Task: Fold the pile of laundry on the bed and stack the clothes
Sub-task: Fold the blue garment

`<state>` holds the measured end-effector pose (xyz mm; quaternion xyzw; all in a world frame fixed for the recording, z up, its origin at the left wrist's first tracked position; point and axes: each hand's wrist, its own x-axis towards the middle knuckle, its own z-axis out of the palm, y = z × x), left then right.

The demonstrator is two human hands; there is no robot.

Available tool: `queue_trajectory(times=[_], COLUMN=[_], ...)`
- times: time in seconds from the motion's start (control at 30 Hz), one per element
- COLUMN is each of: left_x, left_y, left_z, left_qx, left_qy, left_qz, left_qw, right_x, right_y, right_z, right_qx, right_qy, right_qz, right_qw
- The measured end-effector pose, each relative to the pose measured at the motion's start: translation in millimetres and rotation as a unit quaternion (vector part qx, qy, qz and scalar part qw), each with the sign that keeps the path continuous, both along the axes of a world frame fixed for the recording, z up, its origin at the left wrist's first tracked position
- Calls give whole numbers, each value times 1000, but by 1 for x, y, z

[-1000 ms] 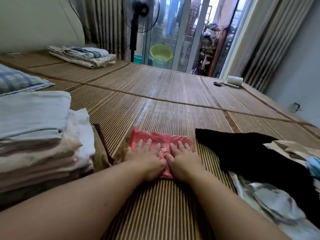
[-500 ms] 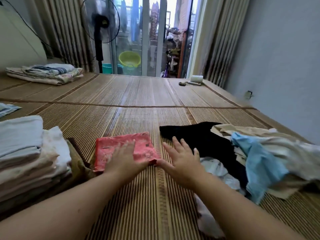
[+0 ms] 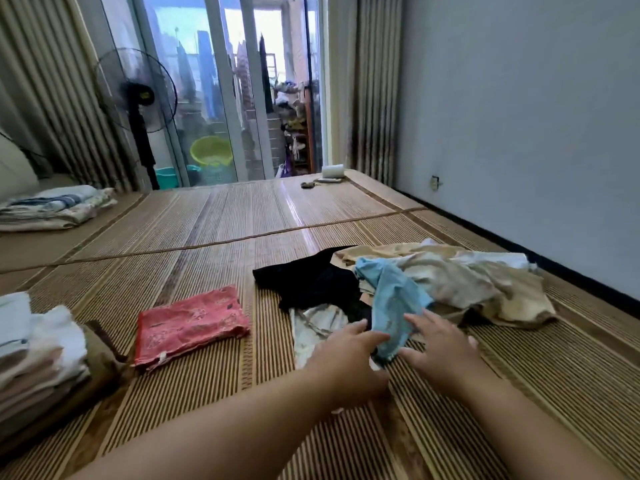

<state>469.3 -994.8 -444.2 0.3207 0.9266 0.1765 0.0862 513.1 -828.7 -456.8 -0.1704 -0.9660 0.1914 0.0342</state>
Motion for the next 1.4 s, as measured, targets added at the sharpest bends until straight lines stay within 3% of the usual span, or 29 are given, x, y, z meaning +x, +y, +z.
queue_trajectory(times=[0.17,0.23,0.33,0.4,0.47,0.57,0.67,0.73,0.83,0.93,1.03,1.23,1.4], left_x=[-26,-29,-28,-23,-13,6,26,41,68,94,113,139,156], left_y=[44,50,57,56,48,22,-17,-39,-64,-83,-107,-155,-182], left_z=[-13,-11,2,15,31,65,102,121,143,160,177,196,207], left_qx=[-107,-107,20,138,238,328,372,359,341,349,394,407,334], left_qy=[-16,-10,-39,-132,-214,-250,-231,-198,-167,-111,-109,-111,-113], left_qz=[3,12,38,62,75,79,70,54,26,65,106,125,98], left_qw=[994,994,998,980,944,907,896,911,925,928,907,898,931], right_x=[-14,-16,-18,-20,-19,-10,11,30,57,76,95,123,133], right_y=[26,26,21,14,6,-6,-19,-31,-64,-94,-114,-149,-179], right_z=[-23,-29,-30,-29,-24,10,66,102,149,181,200,217,238], right_qx=[-99,-101,-124,-115,-133,-228,-270,-288,-257,-221,-230,-253,-278], right_qy=[-5,-31,-10,39,155,296,315,330,290,242,221,230,258], right_qz=[38,67,56,34,15,10,31,65,137,174,175,188,196], right_qw=[994,992,991,992,979,928,909,897,911,929,932,921,904])
